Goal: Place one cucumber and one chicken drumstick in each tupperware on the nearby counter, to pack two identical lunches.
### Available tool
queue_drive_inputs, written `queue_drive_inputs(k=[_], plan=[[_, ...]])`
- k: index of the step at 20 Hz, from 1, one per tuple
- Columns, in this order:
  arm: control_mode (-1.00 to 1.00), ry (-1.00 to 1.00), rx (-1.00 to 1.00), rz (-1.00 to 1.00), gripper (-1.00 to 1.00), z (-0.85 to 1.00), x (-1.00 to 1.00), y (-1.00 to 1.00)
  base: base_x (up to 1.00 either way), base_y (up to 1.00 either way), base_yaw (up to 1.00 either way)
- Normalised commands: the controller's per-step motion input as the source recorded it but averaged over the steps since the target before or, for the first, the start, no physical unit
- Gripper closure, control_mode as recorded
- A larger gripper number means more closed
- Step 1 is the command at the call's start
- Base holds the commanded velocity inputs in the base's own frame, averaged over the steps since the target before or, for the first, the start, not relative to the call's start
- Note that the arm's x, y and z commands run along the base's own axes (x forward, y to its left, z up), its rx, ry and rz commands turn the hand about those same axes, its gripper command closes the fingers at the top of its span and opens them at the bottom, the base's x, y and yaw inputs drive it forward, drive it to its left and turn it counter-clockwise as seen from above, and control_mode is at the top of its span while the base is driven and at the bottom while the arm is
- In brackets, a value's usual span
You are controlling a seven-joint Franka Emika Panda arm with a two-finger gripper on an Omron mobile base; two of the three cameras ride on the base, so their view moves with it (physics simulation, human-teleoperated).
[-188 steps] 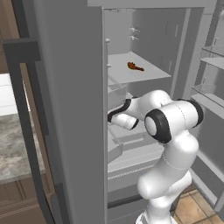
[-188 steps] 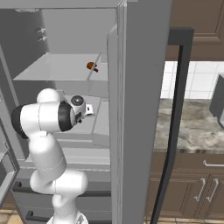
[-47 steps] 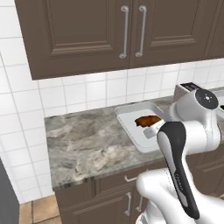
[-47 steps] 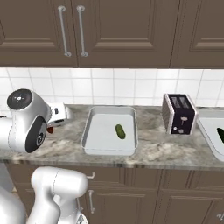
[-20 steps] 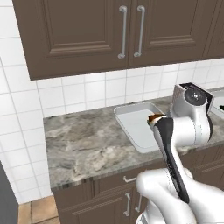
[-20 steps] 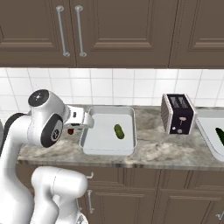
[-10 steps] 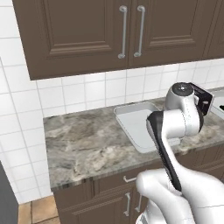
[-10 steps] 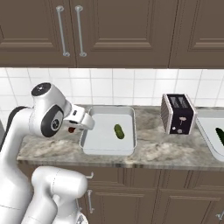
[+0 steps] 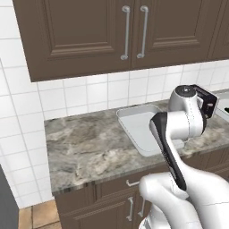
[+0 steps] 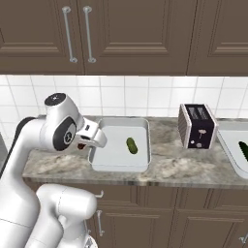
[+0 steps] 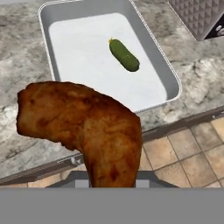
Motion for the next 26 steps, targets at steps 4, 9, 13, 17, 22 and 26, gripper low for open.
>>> queue_drive_inputs(k=[4, 9, 13, 17, 22, 26], plan=[[-1.0, 0.0, 0.02, 0.0, 1.0, -0.26, 0.24, 0.0, 0.0, 0.0, 0.0], [-1.0, 0.0, 0.03, 0.01, 1.0, -0.26, 0.24, 0.0, 0.0, 0.0, 0.0], [-1.0, 0.0, 0.03, 0.01, 1.0, -0.23, 0.25, 0.0, 0.0, 0.0, 0.0], [-1.0, 0.0, 0.02, 0.0, 1.0, -0.22, 0.24, 0.0, 0.0, 0.0, 0.0], [-1.0, 0.0, 0.01, 0.0, 1.0, -0.19, 0.19, 0.0, 0.0, 0.0, 0.0], [-1.0, 0.0, 0.0, 0.0, 1.0, -0.16, 0.21, 0.0, 0.0, 0.0, 0.0]])
